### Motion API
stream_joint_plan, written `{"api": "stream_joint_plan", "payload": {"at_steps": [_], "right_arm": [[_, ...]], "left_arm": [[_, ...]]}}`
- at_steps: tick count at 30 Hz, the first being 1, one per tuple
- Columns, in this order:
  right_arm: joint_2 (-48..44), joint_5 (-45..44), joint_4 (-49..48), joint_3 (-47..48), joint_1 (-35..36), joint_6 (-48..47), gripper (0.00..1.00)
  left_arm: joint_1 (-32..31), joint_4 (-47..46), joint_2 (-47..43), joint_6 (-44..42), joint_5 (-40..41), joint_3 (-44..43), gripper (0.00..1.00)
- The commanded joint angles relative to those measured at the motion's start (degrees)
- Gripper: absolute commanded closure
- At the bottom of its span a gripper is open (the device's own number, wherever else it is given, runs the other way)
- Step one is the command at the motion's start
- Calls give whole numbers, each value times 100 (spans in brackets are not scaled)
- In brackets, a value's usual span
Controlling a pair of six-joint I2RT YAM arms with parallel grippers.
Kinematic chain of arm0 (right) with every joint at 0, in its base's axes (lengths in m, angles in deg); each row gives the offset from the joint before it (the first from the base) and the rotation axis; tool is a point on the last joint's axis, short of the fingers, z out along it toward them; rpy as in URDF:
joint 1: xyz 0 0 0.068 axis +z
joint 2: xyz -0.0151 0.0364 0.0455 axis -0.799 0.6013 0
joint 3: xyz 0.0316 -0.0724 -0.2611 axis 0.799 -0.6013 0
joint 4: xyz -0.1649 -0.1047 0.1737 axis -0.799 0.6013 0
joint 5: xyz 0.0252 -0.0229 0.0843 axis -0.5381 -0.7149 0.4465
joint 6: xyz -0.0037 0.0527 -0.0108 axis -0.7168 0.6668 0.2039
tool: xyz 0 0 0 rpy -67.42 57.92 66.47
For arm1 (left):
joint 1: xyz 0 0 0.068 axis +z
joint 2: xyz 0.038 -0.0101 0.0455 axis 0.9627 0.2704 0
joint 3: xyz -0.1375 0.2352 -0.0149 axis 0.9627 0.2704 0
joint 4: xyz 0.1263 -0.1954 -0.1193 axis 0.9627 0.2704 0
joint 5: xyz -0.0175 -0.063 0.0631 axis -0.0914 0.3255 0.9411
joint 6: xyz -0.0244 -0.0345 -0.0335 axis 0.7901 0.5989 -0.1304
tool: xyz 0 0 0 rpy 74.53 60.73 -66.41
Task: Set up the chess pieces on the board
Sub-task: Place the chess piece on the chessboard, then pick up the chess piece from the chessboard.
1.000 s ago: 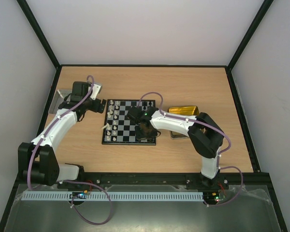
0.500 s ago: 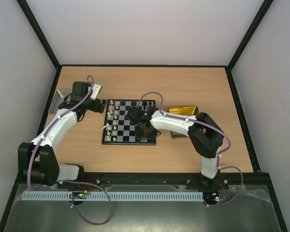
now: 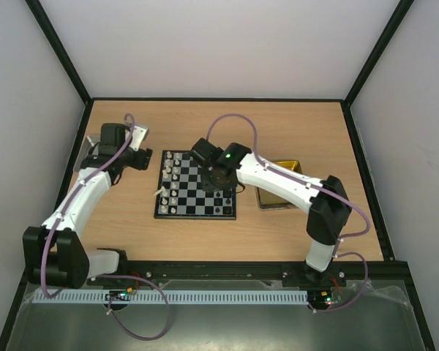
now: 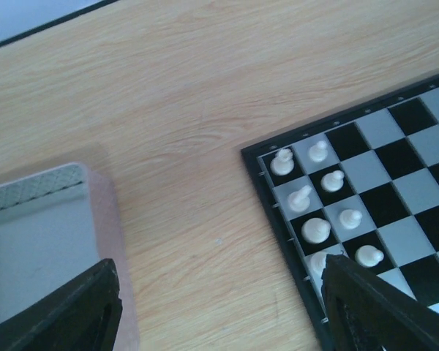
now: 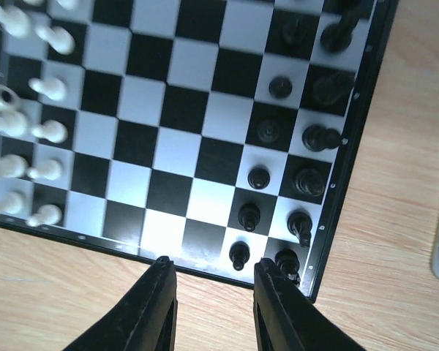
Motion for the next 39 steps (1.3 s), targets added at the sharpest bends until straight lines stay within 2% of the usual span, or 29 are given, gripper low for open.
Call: {"api": "stream_joint_plan", "payload": {"at_steps": [1, 2, 4, 9, 15, 18, 22, 28, 39], "right_arm": [[-430, -551, 661, 369, -43, -25, 72], [-502, -570, 643, 330, -52, -20, 72], [-656, -580, 594, 215, -62, -1, 71], [-1098, -608, 434, -236, -115, 73, 71], [-1406, -608, 305, -562, -133, 173, 71], [-1514, -613, 290, -651, -134, 230, 71], [-1653, -617, 253, -788, -133, 285, 71], [-1726, -609, 180, -925, -137, 345, 71], [-1616, -586, 70, -984, -178, 302, 71]], "left_arm": [[606, 506, -317, -454, -570, -113, 35], [772, 587, -336, -612, -656, -54, 42], [1113, 743, -400, -979, -868, 149, 46], [1953, 964, -693, -1885, -1706, 946, 43], [2229, 1470, -700, -2771, -3046, 1424, 55], [2243, 1702, -551, -3114, -3440, 1456, 59], [2251, 1872, -226, -3464, -3639, 1450, 62], [2244, 1865, 213, -3605, -3790, 1249, 58], [1356, 1079, 632, -3197, -2728, 1131, 56]]}}
